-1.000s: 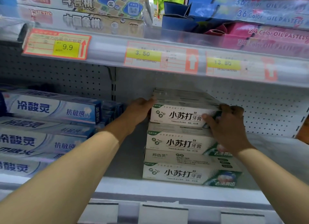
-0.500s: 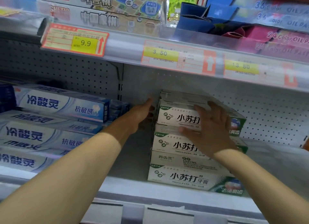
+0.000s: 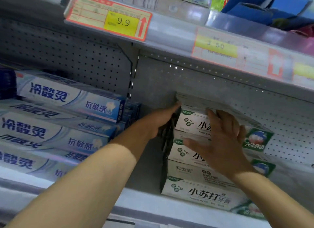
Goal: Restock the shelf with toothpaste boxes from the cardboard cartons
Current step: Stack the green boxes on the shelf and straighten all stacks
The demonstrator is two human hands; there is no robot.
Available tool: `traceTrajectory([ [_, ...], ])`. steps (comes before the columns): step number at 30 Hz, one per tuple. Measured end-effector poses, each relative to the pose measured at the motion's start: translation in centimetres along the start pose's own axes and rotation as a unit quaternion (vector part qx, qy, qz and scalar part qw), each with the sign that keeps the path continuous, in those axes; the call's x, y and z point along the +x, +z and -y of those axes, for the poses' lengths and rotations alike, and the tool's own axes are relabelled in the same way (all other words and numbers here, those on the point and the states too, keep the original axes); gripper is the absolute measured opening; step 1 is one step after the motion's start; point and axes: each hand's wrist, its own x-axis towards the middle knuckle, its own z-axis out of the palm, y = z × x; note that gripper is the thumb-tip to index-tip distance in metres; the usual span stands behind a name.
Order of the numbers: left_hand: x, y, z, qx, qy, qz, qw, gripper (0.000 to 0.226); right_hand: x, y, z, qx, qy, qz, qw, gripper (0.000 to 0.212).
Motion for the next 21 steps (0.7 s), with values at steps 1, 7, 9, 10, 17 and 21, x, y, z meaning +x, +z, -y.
traceTrajectory([
  [1, 0.1, 0.0, 0.0, 0.000, -0.001, 0.002, 1.000, 0.067, 0.0, 0.1, 0.0, -0.002, 0.000, -0.004, 1.000, 0.113],
  [7, 0.4, -0.5, -0.1, -0.050, -0.016, 0.007, 0.999, 0.045, -0.1, -0.1, 0.7, 0.010, 0.011, -0.003, 1.000, 0.116],
  [9, 0.6, -0.5, -0.1, -0.105, -0.034, -0.005, 0.994, 0.041, -0.3, 0.0, 1.3, 0.023, 0.013, 0.001, 1.000, 0.118],
  [10, 0.8, -0.6, -0.1, -0.140, -0.042, -0.013, 0.989, 0.043, -0.3, 0.1, 1.6, 0.029, 0.014, 0.001, 0.999, 0.119],
  [17, 2.3, -0.8, 0.4, -0.213, -0.057, -0.038, 0.975, 0.052, 0.4, 1.1, 2.7, 0.014, -0.003, -0.030, 0.999, 0.115],
  [21, 4.1, -0.5, 1.0, -0.237, -0.017, -0.013, 0.971, 0.062, 0.6, 1.6, 2.4, -0.005, -0.005, -0.039, 0.999, 0.115],
])
